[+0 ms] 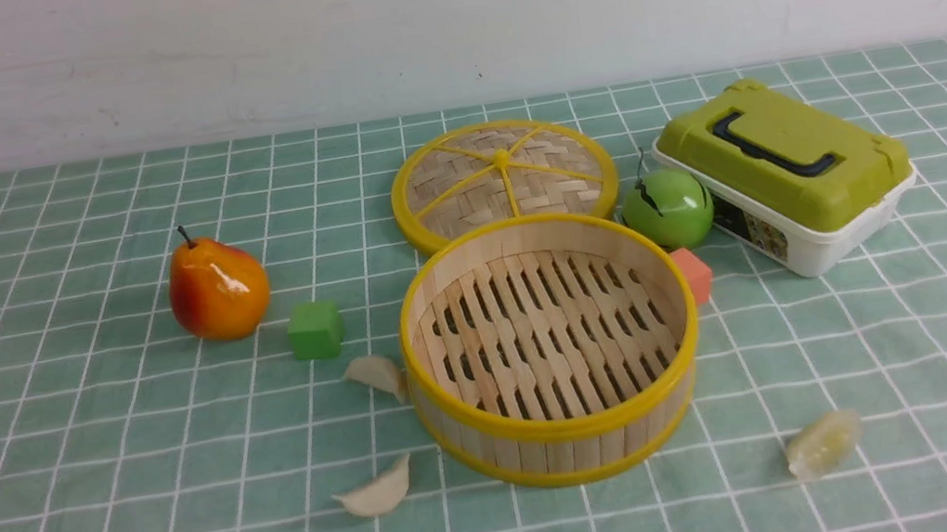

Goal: Put the dumplings into the steamer on the table with the blue tablecloth.
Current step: 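Reach for and grasp a dumpling on the table with the left gripper, then place the dumpling into the bamboo steamer basket with the left gripper, then reach for and grasp a dumpling on the table with the left gripper, then place the dumpling into the bamboo steamer basket with the left gripper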

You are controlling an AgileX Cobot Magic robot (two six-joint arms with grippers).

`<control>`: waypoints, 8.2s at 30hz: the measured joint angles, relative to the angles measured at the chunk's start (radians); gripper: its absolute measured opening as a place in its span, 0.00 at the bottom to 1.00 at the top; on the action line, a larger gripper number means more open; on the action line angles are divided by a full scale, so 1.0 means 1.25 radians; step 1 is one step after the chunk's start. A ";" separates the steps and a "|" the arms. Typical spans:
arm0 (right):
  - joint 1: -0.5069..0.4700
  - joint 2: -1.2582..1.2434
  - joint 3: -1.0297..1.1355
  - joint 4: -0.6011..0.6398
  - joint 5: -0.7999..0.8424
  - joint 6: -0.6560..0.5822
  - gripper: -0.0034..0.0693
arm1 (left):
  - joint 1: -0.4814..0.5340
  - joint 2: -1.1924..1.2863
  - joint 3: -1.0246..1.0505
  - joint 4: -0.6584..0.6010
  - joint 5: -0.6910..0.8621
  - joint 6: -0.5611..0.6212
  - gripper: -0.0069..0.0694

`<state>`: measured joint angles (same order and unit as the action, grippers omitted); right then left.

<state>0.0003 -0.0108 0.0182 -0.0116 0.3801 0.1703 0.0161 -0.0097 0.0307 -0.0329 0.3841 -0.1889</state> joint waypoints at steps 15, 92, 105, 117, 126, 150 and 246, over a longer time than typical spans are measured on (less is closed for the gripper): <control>0.000 0.000 0.000 0.000 0.000 0.000 0.38 | 0.000 0.000 0.000 0.000 0.000 0.000 0.33; 0.066 0.637 -0.526 0.432 0.261 -0.369 0.02 | -0.022 0.676 -0.622 -0.253 0.443 0.172 0.07; 0.200 0.696 -0.550 0.330 0.265 -0.373 0.03 | -0.224 1.161 -0.886 -0.205 0.313 0.005 0.26; 0.200 0.696 -0.550 0.335 0.291 -0.372 0.03 | -0.225 1.475 -1.037 -0.272 0.157 -0.142 0.84; 0.200 0.696 -0.550 0.334 0.291 -0.372 0.04 | -0.225 1.602 -1.101 -0.287 0.113 -0.227 0.81; 0.200 0.696 -0.550 0.319 0.285 -0.372 0.06 | -0.225 1.644 -1.198 -0.282 0.225 -0.166 0.36; 0.200 0.480 -0.582 0.233 0.345 -0.356 0.18 | -0.447 1.683 -1.461 -0.027 0.401 0.026 0.33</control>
<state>0.2508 0.5887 -0.7090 0.2794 0.8111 -0.2750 -0.5433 2.0939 -1.7959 -0.0664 0.8851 -0.1562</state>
